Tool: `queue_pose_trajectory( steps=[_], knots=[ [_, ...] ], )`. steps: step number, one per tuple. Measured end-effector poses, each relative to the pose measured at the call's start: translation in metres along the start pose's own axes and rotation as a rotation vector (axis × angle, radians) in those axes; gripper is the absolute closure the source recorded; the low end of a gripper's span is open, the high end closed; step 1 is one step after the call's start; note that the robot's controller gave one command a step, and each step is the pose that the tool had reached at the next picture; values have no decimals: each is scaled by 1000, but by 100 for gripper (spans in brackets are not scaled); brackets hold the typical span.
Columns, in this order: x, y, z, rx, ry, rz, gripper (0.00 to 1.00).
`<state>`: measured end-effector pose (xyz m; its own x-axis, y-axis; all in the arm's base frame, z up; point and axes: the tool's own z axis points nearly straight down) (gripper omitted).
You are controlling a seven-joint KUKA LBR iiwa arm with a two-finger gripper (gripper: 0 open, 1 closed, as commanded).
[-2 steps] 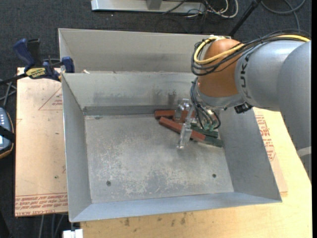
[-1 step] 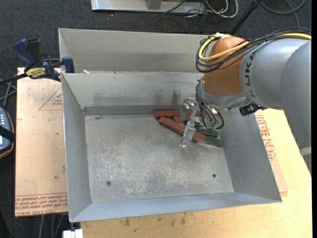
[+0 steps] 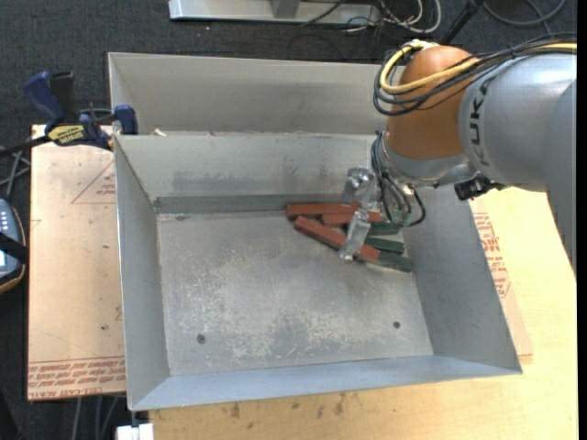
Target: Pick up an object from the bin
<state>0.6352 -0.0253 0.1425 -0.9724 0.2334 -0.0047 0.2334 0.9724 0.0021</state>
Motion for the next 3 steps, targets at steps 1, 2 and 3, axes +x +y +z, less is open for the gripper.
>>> queue_pose_trajectory(
  steps=[1,2,3],
  knots=[
    [3,-11,73,0,1,118,0],
    [11,-18,70,-1,-1,304,100],
    [11,-18,70,-1,-1,303,100]
  ],
)
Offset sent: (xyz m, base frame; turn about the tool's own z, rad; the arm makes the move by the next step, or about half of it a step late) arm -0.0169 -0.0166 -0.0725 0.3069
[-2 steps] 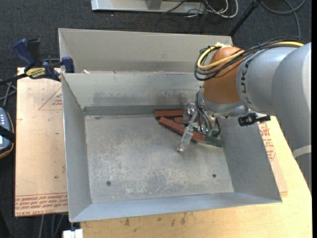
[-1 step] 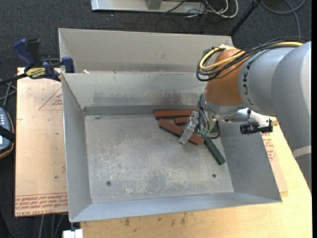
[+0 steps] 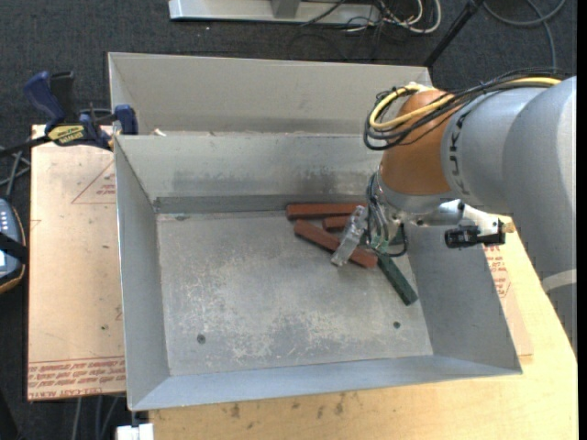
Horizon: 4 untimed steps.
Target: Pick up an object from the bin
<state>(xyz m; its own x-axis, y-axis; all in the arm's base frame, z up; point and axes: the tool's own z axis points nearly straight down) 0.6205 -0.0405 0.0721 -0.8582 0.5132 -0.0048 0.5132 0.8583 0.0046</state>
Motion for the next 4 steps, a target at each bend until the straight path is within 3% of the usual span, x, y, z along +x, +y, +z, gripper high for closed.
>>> queue_pose_trajectory(
  steps=[2,4],
  knots=[
    [1,-1,-11,4,6,-1,100],
    [2,-1,-48,6,10,-1,100]
  ],
)
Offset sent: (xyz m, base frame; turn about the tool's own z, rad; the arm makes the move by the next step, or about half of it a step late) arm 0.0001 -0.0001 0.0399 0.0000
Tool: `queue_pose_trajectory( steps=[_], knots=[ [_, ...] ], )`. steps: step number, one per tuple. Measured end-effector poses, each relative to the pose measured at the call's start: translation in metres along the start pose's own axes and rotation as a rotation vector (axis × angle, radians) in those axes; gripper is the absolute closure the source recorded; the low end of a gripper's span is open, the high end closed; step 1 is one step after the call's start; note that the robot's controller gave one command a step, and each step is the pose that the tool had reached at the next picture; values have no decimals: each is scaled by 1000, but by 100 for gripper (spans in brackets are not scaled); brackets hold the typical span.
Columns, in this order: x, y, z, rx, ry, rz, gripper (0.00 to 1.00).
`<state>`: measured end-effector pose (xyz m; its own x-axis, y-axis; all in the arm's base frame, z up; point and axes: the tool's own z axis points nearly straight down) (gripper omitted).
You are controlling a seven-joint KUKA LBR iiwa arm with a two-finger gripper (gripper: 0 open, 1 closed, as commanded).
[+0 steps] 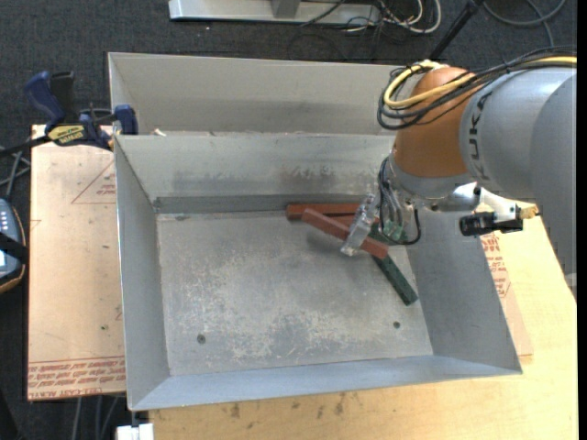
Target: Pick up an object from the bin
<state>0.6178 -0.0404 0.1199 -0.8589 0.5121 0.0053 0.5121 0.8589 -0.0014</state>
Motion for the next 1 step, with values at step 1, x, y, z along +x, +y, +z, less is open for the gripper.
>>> queue_pose_trajectory(
  steps=[1],
  knots=[
    [-1,0,-22,-1,-4,-1,100]
  ],
)
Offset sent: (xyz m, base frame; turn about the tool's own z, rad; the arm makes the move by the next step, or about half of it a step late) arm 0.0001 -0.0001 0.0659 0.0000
